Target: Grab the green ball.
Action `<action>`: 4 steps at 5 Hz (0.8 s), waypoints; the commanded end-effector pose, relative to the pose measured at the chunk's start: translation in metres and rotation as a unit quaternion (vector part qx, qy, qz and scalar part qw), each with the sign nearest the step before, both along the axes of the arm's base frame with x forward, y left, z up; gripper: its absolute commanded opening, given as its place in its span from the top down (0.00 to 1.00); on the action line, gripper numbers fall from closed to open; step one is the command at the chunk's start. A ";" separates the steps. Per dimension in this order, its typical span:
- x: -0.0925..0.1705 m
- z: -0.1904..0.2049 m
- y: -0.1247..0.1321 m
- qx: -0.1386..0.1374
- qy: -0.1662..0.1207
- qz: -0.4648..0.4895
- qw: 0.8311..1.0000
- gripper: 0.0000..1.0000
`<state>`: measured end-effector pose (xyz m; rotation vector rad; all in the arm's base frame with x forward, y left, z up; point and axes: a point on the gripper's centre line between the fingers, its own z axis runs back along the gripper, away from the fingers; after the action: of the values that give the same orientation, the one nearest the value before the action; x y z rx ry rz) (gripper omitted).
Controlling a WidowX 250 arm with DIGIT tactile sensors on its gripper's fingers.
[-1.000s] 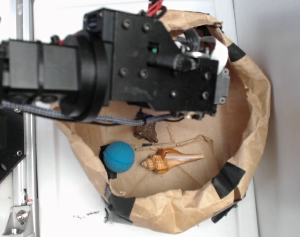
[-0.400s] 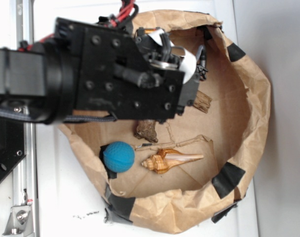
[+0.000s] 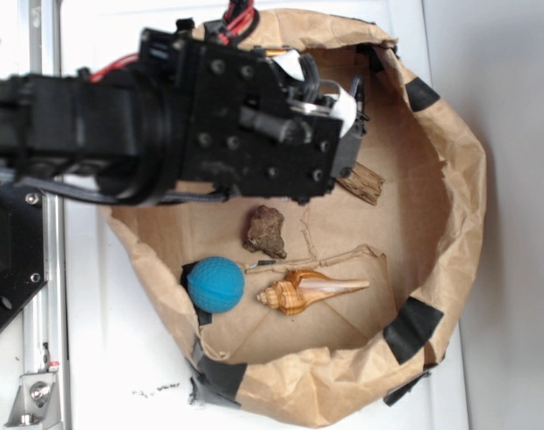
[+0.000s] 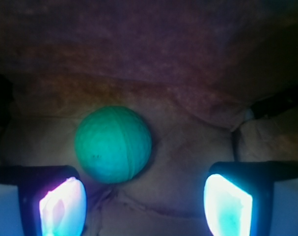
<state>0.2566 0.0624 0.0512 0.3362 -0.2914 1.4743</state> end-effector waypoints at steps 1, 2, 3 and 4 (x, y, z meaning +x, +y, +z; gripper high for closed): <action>0.002 0.015 0.020 0.007 -0.040 0.038 0.998 0.00; 0.003 0.011 0.024 0.013 -0.039 0.041 0.998 0.00; 0.015 0.005 0.029 0.014 -0.063 0.030 0.997 0.00; 0.025 -0.015 0.035 0.032 -0.062 0.015 0.997 0.00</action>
<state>0.2839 0.0876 0.0242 0.3307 -0.3955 1.4612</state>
